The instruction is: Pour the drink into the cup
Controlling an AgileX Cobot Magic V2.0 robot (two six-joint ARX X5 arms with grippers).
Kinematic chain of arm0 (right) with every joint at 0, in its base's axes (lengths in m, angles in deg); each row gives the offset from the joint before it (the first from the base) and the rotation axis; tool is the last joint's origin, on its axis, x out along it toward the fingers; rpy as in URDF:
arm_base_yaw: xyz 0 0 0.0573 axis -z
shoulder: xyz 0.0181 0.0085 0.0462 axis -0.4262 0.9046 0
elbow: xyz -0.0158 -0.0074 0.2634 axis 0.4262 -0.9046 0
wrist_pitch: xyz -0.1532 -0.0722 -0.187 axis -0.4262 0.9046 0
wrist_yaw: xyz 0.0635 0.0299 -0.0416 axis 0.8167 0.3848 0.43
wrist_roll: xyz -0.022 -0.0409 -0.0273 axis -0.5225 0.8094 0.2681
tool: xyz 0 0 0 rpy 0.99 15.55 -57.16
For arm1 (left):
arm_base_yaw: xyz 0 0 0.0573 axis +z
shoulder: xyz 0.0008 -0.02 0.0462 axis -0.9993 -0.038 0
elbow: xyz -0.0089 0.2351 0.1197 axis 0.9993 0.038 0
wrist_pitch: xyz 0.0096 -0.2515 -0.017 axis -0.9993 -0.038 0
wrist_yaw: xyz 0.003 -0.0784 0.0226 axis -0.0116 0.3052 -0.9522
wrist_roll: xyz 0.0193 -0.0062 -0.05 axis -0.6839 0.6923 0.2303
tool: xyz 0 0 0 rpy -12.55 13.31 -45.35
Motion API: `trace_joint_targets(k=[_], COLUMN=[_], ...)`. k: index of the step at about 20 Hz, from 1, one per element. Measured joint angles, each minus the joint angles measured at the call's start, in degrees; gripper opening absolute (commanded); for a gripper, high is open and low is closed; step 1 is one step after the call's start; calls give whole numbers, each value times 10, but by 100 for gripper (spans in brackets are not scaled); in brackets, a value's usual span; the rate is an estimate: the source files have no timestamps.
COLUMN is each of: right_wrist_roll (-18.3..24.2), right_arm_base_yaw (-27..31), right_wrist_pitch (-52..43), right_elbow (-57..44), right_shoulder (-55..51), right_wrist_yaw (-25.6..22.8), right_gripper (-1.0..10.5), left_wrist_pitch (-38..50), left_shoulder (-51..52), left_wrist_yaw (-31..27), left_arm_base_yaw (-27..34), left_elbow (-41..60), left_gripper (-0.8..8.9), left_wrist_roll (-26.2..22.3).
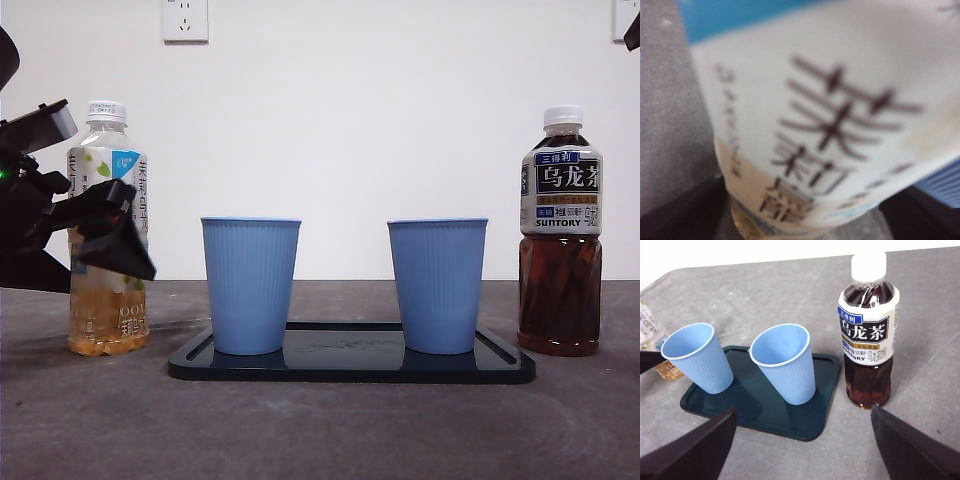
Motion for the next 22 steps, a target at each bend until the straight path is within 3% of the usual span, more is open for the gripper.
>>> trace_joint_targets(k=[5, 13, 17, 22], right_wrist_roll=[0, 6, 7, 16], right_arm_base_yaw=[0, 0, 0, 0], right_wrist_pitch=[0, 0, 0, 0], right_elbow=[0, 0, 0, 0], right_shoulder=[0, 0, 0, 0], right_wrist_yaw=[0, 0, 0, 0], right_gripper=[426, 426, 426, 426], left_wrist_pitch=[4, -20, -133, -358], left_shoulder=[0, 36, 90, 120], left_wrist_yaw=[-5, -4, -16, -113], left_arm_base_yaw=[1, 0, 0, -4], left_elbow=[1, 7, -17, -123], left_gripper=[218, 207, 208, 209], left_wrist_roll=[0, -14, -82, -220])
